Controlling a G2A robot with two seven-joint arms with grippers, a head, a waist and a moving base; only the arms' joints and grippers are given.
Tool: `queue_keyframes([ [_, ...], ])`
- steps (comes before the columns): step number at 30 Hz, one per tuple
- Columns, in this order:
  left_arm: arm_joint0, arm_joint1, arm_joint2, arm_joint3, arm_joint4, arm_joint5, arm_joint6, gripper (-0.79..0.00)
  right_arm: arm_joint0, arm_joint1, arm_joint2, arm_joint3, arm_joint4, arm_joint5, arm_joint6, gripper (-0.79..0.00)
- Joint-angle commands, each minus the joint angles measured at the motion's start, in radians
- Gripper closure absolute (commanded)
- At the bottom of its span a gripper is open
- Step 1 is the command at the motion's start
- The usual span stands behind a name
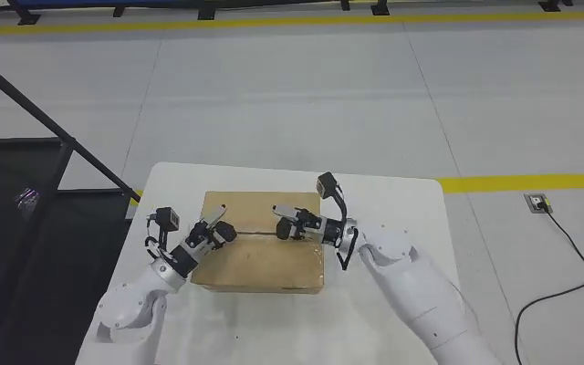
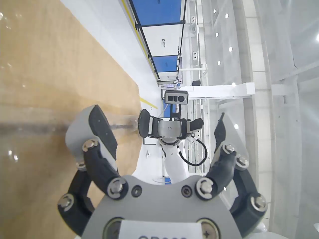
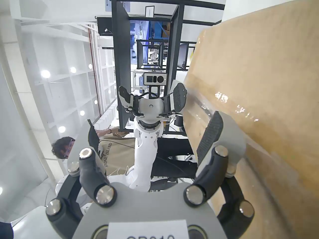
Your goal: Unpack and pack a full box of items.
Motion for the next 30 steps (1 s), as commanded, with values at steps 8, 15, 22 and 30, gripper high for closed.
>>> queue_keyframes([
  [8, 0.003, 0.009, -0.004, 0.035, 0.003, -0.005, 0.007, -0.785, 0.035, -0.007, -0.028, 0.058, -0.044, 0.048, 0.013, -0.785],
  [15, 0.029, 0.017, -0.029, 0.039, -0.008, -0.017, 0.017, -0.785, 0.001, 0.012, 0.01, 0.003, -0.094, 0.079, -0.005, -0.785],
  [22, 0.05, 0.025, -0.062, 0.051, -0.022, -0.025, 0.039, -0.785, -0.074, 0.041, 0.079, -0.105, -0.123, 0.113, -0.009, -0.785],
  [30, 0.05, 0.029, -0.097, 0.069, -0.097, -0.025, 0.073, -0.785, -0.147, 0.062, 0.126, -0.209, -0.145, 0.145, -0.013, -0.785],
])
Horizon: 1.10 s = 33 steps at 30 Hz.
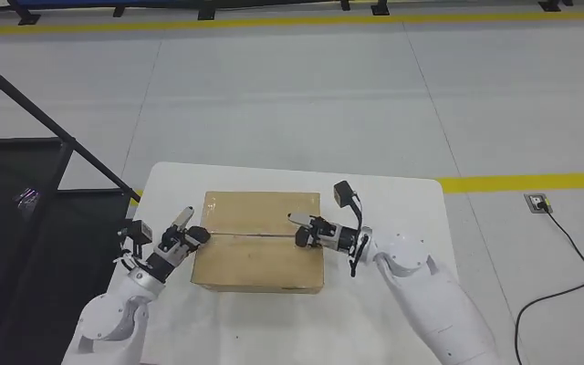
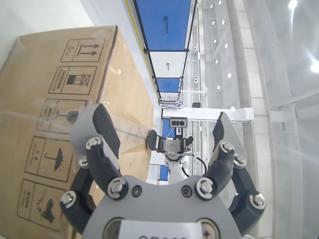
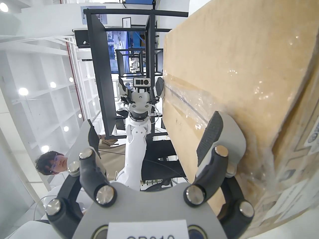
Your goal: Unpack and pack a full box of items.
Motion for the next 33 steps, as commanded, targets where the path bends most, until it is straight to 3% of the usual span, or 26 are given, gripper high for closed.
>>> queue_keyframes([
  [1, -0.002, 0.002, -0.001, 0.002, -0.005, 0.007, 0.0, -0.785, -0.008, 0.002, 0.004, -0.013, -0.001, 0.004, -0.001, -0.785],
  [14, 0.022, -0.003, 0.031, 0.046, -0.018, -0.029, 0.133, -0.785, -0.006, 0.005, -0.002, -0.027, 0.01, 0.0, -0.01, -0.785],
  [23, 0.026, -0.005, 0.026, 0.062, -0.111, -0.048, 0.126, -0.785, 0.057, -0.013, -0.061, 0.047, 0.011, 0.018, -0.041, -0.785],
  [33, 0.073, 0.002, -0.019, 0.001, -0.173, -0.083, 0.091, -0.785, 0.088, -0.024, -0.084, 0.098, 0.027, -0.002, -0.042, -0.785],
])
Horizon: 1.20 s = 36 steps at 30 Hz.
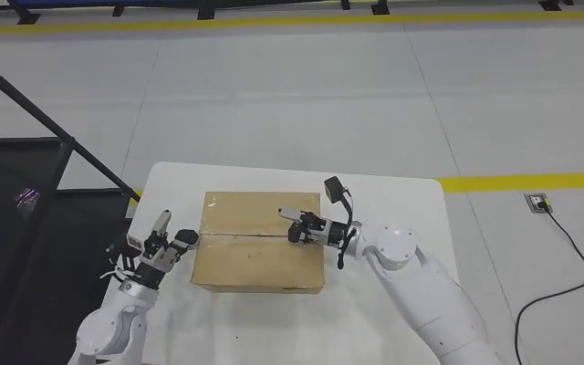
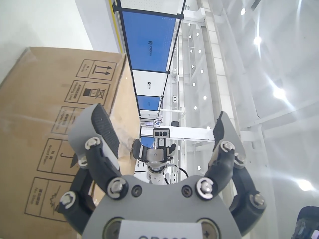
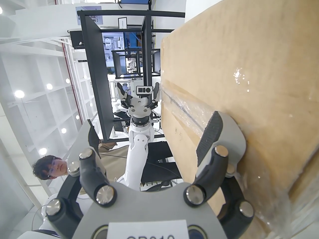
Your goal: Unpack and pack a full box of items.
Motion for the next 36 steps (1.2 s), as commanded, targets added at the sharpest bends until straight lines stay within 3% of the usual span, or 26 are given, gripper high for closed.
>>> queue_keyframes([
  [1, 0.005, 0.001, -0.007, -0.008, 0.002, 0.01, 0.013, -0.785, 0.003, -0.001, -0.003, 0.007, 0.003, -0.003, 0.003, -0.785],
  [15, -0.032, -0.002, 0.06, 0.052, 0.062, 0.044, 0.082, -0.785, 0.068, -0.034, -0.075, 0.096, 0.039, -0.028, 0.002, -0.785],
  [36, -0.042, -0.008, 0.127, 0.043, 0.076, 0.039, 0.088, -0.785, 0.267, -0.195, -0.293, 0.42, 0.172, -0.144, 0.027, -0.785],
])
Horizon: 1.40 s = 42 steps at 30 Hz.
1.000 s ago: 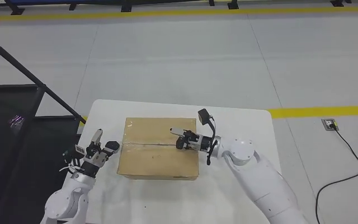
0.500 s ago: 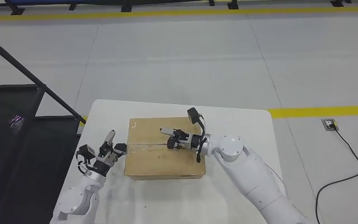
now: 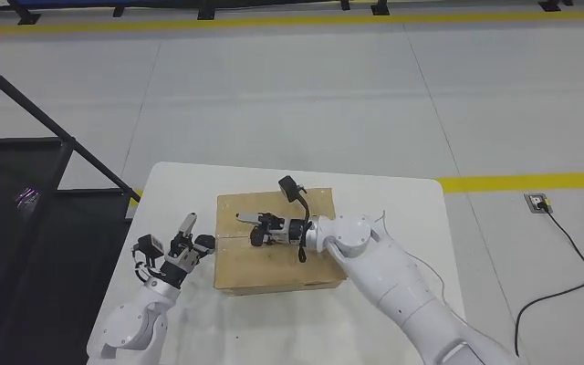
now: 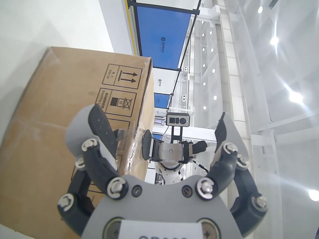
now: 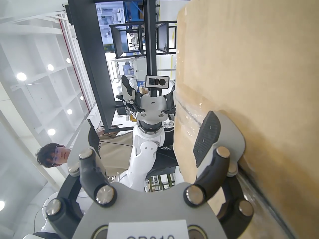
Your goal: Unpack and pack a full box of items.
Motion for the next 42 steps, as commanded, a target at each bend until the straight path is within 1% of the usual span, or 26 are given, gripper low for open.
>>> queue_keyframes([
  [1, -0.002, 0.0, 0.002, 0.002, -0.002, 0.001, -0.003, -0.785, 0.012, -0.017, -0.019, 0.022, 0.004, -0.001, 0.0, -0.785],
  [9, -0.012, 0.002, 0.001, 0.014, -0.013, 0.004, -0.013, -0.785, 0.042, -0.09, -0.081, 0.096, 0.031, -0.052, -0.02, -0.785],
  [13, -0.015, 0.003, -0.004, 0.019, -0.021, 0.005, -0.019, -0.785, 0.054, -0.12, -0.098, 0.14, 0.04, -0.073, -0.024, -0.785],
  [16, -0.017, 0.004, -0.006, 0.021, -0.023, 0.005, -0.023, -0.785, 0.067, -0.136, -0.102, 0.176, 0.039, -0.082, -0.024, -0.785],
  [20, -0.018, 0.005, -0.01, 0.022, -0.028, 0.004, -0.028, -0.785, 0.083, -0.141, -0.088, 0.215, 0.043, -0.106, -0.005, -0.785],
  [22, -0.018, 0.006, -0.012, 0.022, -0.031, 0.003, -0.031, -0.785, 0.085, -0.14, -0.081, 0.223, 0.037, -0.116, 0.009, -0.785],
  [26, -0.018, 0.007, -0.015, 0.024, -0.036, 0.002, -0.035, -0.785, 0.086, -0.131, -0.074, 0.222, 0.004, -0.097, 0.059, -0.785],
  [30, -0.019, 0.008, -0.015, 0.026, -0.039, 0.0, -0.042, -0.785, 0.073, -0.112, -0.048, 0.209, -0.022, -0.102, 0.038, -0.785],
  [37, -0.024, 0.01, -0.021, 0.028, -0.047, -0.001, -0.051, -0.785, 0.02, -0.059, 0.025, 0.12, -0.065, -0.101, 0.012, -0.785],
  [42, -0.025, 0.012, -0.026, 0.026, -0.054, -0.002, -0.054, -0.785, -0.041, -0.011, 0.091, 0.006, -0.118, -0.053, -0.004, -0.785],
])
